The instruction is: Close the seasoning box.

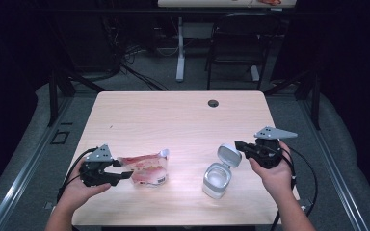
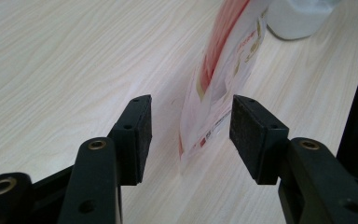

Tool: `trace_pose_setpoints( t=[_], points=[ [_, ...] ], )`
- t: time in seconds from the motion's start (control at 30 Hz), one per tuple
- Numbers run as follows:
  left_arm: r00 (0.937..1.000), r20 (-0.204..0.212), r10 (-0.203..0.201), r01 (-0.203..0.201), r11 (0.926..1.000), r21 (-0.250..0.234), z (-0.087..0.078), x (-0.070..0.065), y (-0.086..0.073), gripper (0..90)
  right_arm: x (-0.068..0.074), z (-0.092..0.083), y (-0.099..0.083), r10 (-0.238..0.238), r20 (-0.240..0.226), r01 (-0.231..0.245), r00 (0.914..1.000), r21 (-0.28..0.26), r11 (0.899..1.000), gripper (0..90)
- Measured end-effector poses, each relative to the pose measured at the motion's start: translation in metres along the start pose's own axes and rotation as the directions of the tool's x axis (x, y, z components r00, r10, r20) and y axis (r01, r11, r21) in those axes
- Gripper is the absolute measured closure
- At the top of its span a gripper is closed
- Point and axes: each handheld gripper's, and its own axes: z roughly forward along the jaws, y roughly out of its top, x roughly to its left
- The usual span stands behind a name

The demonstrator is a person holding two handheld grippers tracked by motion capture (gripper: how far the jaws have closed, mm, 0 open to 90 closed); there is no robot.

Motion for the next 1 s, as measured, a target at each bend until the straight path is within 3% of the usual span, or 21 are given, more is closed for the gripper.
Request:
trace_pose_setpoints(
  t=[1.0],
  points=[
    [1.0000, 0.001, 0.006, -0.006, 1.0000, -0.002, -0.0004, -0.0002, 0.0001, 49.0, 0.0056, -0.0023, -0.0031, -0.007, -0.023, 0.007, 0.9997, 0.000, 1.000, 90.0]
  ],
)
